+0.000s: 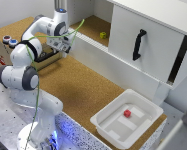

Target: Toggle the red light switch to turn on the red light

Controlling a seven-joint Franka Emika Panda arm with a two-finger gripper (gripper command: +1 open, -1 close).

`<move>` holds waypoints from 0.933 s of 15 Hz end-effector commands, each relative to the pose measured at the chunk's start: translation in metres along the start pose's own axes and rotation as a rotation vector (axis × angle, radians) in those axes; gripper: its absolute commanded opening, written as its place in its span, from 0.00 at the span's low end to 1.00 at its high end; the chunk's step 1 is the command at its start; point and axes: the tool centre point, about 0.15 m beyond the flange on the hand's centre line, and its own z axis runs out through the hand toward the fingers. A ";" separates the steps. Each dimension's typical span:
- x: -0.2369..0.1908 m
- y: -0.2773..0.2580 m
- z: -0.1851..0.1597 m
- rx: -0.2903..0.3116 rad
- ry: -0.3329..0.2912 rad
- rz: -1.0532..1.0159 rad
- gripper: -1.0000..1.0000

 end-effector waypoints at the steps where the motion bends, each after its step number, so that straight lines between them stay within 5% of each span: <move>1: 0.045 -0.084 -0.017 -0.080 -0.151 -0.298 1.00; 8: 0.043 -0.171 -0.030 -0.056 -0.155 -0.677 1.00; 14: 0.067 -0.267 -0.032 -0.135 -0.167 -0.735 1.00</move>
